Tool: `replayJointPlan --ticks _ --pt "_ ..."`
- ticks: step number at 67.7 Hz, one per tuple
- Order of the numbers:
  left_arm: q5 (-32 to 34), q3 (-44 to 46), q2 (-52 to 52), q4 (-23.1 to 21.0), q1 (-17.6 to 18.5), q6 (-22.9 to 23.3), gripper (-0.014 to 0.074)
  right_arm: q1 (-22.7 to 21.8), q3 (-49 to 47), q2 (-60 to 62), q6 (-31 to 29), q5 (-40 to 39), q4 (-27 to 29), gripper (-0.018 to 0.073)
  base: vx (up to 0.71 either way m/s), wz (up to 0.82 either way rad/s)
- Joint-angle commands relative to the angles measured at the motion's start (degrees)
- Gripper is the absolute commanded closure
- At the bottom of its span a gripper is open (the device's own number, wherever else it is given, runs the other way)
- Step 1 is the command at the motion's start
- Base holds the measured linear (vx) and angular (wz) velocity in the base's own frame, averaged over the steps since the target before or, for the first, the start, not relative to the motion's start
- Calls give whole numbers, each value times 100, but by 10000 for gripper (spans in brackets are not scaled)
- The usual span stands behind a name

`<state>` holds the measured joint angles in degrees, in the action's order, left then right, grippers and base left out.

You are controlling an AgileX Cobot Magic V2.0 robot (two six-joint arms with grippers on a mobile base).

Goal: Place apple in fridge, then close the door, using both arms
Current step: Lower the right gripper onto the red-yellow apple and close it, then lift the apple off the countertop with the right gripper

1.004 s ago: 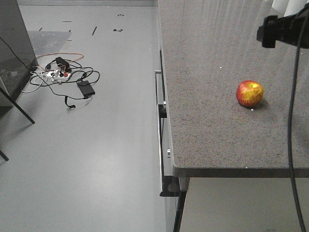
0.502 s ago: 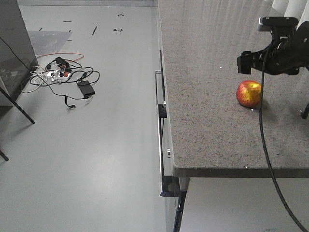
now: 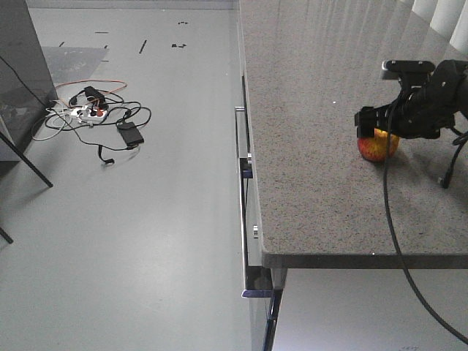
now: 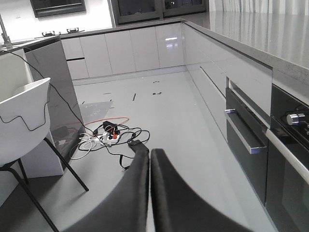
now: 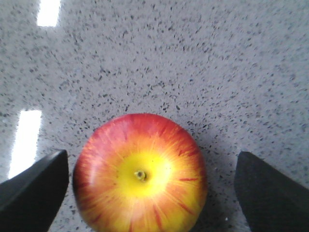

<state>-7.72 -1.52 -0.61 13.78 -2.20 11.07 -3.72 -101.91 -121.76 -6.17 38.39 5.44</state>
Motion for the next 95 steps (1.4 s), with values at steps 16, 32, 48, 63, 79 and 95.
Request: replayJointPlan --ticks 16,32,48,63,79,95 --pt "385 -78 -97 -26 10 9 604 -31 -197 171 -141 -273 -26 -43 0 0" --pt "385 -78 -97 -26 10 9 604 -31 -197 175 -142 -283 -12 224 0 0" --pt "385 -78 -97 -26 10 9 604 -13 -197 581 -562 -224 462 455 0 0" --pt "385 -78 -97 -26 10 9 604 -13 -191 1789 -1478 428 1352 471 0 0" --pt "385 -78 -97 -26 10 9 604 -13 -191 3321 -1632 1557 1809 468 0 0" --pt "385 -78 -97 -26 10 9 604 -13 -191 4494 -1613 2446 2106 468 0 0"
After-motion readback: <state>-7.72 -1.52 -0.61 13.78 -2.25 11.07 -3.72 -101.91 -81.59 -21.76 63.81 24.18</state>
